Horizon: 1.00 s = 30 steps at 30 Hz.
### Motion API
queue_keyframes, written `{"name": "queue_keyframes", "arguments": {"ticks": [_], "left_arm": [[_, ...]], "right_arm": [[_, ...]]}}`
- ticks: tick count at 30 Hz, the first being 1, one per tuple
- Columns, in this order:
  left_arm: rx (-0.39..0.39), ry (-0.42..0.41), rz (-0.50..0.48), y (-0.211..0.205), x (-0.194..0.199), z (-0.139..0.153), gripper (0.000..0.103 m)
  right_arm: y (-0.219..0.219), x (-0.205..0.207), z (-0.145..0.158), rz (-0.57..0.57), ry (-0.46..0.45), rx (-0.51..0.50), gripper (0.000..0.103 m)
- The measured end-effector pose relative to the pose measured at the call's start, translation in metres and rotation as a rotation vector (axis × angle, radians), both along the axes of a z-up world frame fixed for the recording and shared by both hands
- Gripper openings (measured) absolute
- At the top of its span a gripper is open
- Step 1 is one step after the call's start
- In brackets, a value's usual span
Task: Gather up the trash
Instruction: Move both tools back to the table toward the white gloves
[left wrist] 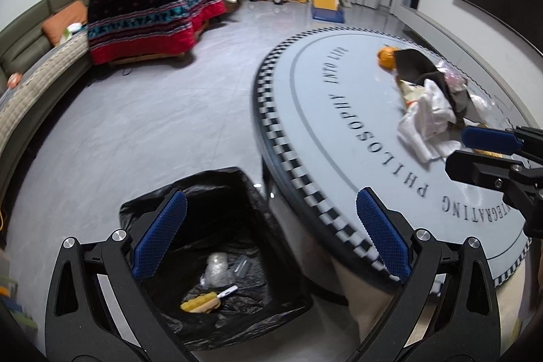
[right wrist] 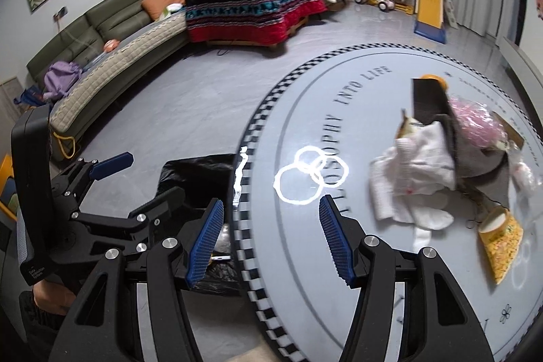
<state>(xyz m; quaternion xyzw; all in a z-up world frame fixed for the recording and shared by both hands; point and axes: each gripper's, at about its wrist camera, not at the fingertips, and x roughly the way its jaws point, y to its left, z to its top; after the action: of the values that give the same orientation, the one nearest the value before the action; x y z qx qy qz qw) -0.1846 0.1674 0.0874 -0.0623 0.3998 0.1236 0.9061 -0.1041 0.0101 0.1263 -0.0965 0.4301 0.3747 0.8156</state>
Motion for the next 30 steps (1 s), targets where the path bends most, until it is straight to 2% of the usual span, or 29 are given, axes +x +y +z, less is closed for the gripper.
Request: {"name": "queue_keyframes", "arguments": {"ticks": [10, 16, 22, 25, 27, 30], "left_arm": [[0.009, 0.035, -0.164, -0.059, 0.060, -0.006, 0.097], [-0.008, 0.064, -0.224, -0.079, 0.088, -0.019, 0.097], [-0.034, 0.094, -0.279, -0.096, 0.111, -0.034, 0.097], [-0.041, 0.108, -0.303, -0.104, 0.123, -0.041, 0.097], [-0.049, 0.116, -0.318, -0.111, 0.130, -0.045, 0.097], [-0.058, 0.124, -0.341, -0.119, 0.142, -0.049, 0.097]], "right_arm": [[-0.047, 0.060, -0.014, -0.122, 0.026, -0.039, 0.060], [-0.049, 0.089, -0.034, -0.124, 0.050, -0.088, 0.057], [-0.030, 0.112, -0.054, -0.089, 0.060, -0.161, 0.040], [-0.025, 0.120, -0.064, -0.083, 0.060, -0.197, 0.024], [-0.027, 0.123, -0.067, -0.083, 0.072, -0.190, 0.008], [-0.038, 0.127, -0.064, -0.097, 0.089, -0.138, 0.003]]}}
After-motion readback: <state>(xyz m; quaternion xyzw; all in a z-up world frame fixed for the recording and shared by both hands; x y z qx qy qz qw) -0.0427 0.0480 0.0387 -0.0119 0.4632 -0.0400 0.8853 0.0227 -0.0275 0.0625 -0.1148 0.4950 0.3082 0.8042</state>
